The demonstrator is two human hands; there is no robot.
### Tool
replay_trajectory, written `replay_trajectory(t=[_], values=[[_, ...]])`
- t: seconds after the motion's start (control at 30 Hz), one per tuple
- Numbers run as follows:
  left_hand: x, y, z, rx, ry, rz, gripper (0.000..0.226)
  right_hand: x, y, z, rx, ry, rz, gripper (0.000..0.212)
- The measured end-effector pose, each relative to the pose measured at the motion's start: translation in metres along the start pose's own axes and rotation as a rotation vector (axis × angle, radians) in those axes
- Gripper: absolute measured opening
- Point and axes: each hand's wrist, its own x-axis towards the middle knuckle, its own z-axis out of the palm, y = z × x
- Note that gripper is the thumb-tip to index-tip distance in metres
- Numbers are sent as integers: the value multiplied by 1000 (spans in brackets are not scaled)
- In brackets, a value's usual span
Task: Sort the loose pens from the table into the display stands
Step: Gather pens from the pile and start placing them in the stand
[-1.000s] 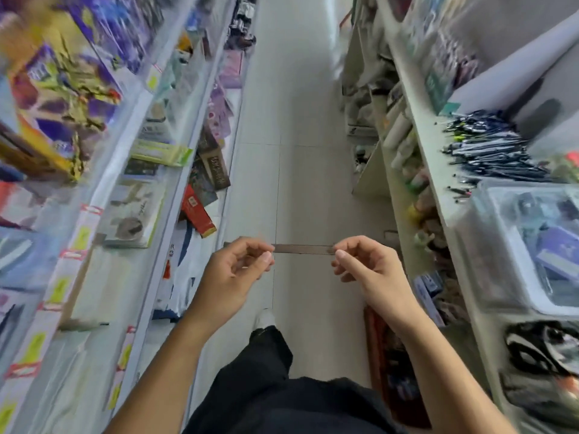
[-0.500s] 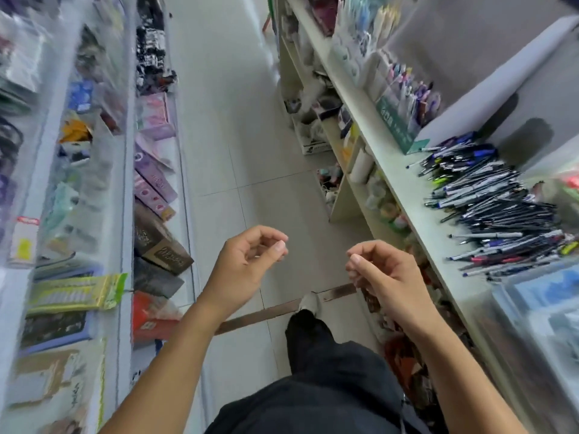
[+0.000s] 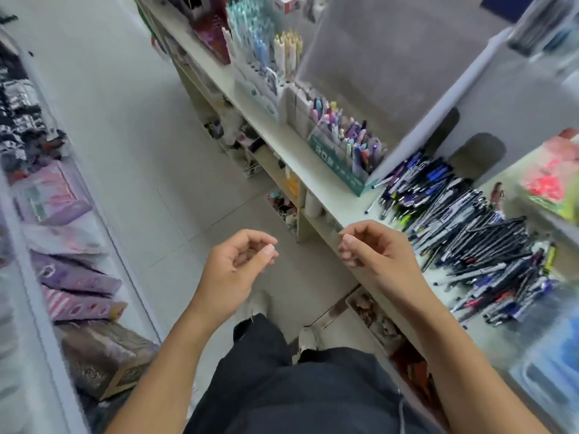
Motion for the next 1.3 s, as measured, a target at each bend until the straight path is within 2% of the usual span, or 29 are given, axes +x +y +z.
replay_trajectory(t=[0.13, 0.3, 0.37, 0.53, 0.6, 0.8, 1.03, 1.17, 1.23, 1.3], values=[[79, -1, -2, 53, -173, -2, 12, 36, 3, 0, -6, 191, 76, 7], [171, 15, 8, 127, -493, -13, 12, 61, -3, 0, 21, 448, 175, 9], [196, 25, 27, 151, -609, 2, 13, 60, -7, -3, 33, 528, 198, 9], [223, 40, 93, 198, -889, 32, 12, 33, 2, -27, 130, 850, 226, 10], [226, 41, 119, 234, -952, 53, 12, 18, 12, -35, 171, 923, 264, 11], [224, 37, 170, 339, -993, 35, 12, -18, 38, -57, 245, 1056, 378, 15], [235, 28, 211, 441, -911, 59, 12, 8, 48, -79, 170, 981, 515, 4], [238, 13, 240, 691, -817, 83, 61, 45, 48, -94, -45, 1011, 581, 34], [246, 8, 259, 802, -789, 88, 70, 63, 42, -107, -144, 1046, 567, 41], [257, 2, 276, 861, -738, 10, 74, 85, 43, -122, -229, 1031, 580, 42]])
